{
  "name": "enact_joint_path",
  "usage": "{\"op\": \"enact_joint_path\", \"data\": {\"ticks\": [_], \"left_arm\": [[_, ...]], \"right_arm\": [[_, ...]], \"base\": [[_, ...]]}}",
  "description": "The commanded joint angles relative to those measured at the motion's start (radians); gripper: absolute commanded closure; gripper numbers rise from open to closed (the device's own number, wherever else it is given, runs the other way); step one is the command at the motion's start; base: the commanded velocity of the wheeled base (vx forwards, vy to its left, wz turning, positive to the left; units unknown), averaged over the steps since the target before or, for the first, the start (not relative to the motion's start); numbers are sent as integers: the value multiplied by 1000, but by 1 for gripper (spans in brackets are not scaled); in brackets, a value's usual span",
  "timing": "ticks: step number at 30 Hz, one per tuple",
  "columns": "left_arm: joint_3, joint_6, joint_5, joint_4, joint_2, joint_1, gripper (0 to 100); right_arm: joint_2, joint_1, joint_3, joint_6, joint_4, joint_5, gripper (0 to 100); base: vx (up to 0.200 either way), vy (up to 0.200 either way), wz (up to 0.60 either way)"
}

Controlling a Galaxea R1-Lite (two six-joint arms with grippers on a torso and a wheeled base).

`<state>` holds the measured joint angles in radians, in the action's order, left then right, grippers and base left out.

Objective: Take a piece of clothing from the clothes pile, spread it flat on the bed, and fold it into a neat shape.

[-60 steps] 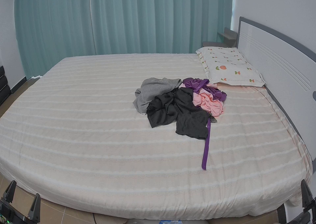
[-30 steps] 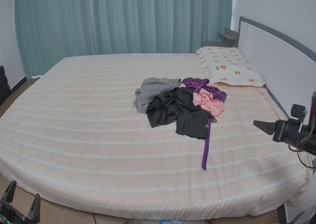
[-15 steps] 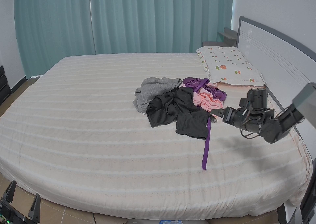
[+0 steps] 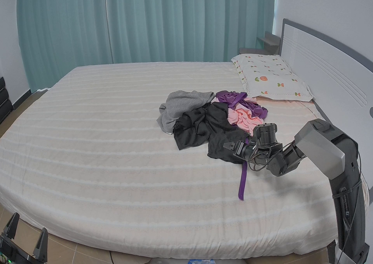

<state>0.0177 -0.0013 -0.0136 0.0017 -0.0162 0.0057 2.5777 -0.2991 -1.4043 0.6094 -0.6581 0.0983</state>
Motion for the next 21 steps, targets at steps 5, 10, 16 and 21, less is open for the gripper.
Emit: {"op": "enact_joint_path", "data": {"ticks": [5, 10, 16, 21], "left_arm": [[-18, 0, 0, 0, 12, 0, 0], [-18, 0, 0, 0, 12, 0, 0], [-18, 0, 0, 0, 12, 0, 0], [-18, 0, 0, 0, 12, 0, 0]], "right_arm": [[50, -5, -32, -3, 2, -19, 0], [32, 6, -35, -16, -5, -77, 0], [32, 21, -24, -28, -8, -83, 0], [59, 17, -38, -40, -9, -84, 0]], "base": [[0, 0, 0], [0, 0, 0], [0, 0, 0], [0, 0, 0]]}}
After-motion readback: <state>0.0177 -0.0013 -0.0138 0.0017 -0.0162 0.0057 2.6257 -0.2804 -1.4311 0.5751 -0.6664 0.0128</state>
